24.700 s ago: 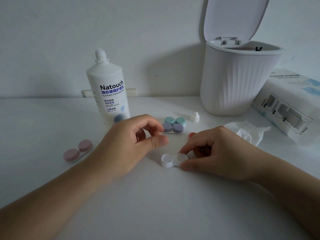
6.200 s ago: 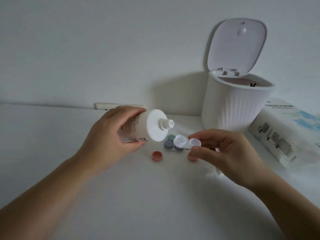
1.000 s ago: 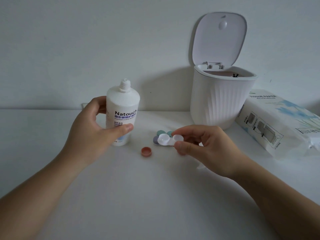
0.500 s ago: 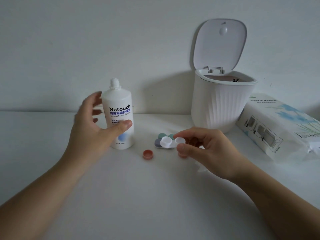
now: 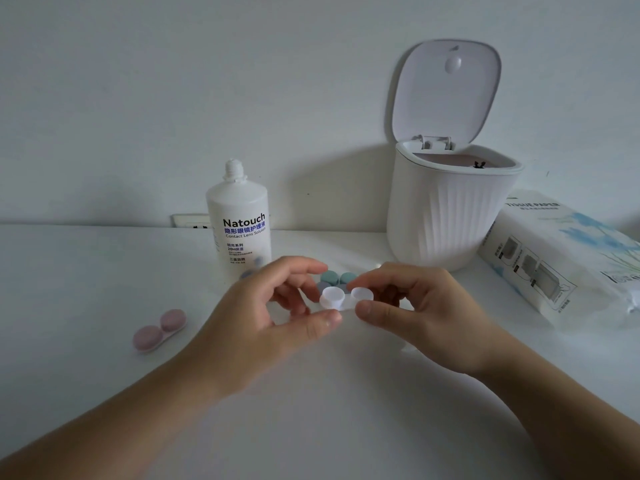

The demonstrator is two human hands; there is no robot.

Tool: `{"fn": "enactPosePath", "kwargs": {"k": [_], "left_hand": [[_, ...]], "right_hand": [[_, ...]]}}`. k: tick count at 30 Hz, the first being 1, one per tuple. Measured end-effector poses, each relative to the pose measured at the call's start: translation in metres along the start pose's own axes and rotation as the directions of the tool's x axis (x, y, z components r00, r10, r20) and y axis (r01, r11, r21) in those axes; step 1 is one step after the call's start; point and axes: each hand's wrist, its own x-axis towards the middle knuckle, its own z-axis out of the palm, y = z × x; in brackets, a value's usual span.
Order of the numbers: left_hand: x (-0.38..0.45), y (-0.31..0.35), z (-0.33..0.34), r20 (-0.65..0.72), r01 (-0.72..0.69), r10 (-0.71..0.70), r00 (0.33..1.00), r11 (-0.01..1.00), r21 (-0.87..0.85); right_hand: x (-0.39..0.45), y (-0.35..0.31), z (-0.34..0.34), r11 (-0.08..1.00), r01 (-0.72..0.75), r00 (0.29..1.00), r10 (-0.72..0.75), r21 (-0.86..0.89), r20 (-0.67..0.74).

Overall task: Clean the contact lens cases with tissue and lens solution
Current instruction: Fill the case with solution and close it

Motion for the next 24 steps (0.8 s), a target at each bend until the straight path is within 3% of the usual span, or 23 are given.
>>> {"fn": "enactPosePath", "kwargs": {"k": [15,19,22,24], "left_hand": [[0.005,-0.001,0.002,0.091,0.157,-0.142,0.986,0.972,-0.177],[0.007,-0.001,-0.003,0.094,0.181,-0.166,0.982,0.967,-0.179],[0.008,-0.001,-0.008,0.082,0.211,-0.2,0.976,0.962,-0.171],[0.01,-0.001,-0.012,0.074,0.23,-0.221,0.973,0.96,-0.16]], "right_hand": [[-0.002,-0.006,0.003,0.998,0.01,0.999,-0.008,-0.058,0.034],[0.002,0.0,-0.002,0.998,-0.05,0.996,0.048,-0.025,-0.078],[0.007,0.014,-0.007,0.957,-0.149,0.972,0.097,-0.248,-0.213],[0.008,0.019,-0.007,0.903,-0.223,0.964,0.149,-0.367,-0.22]]}}
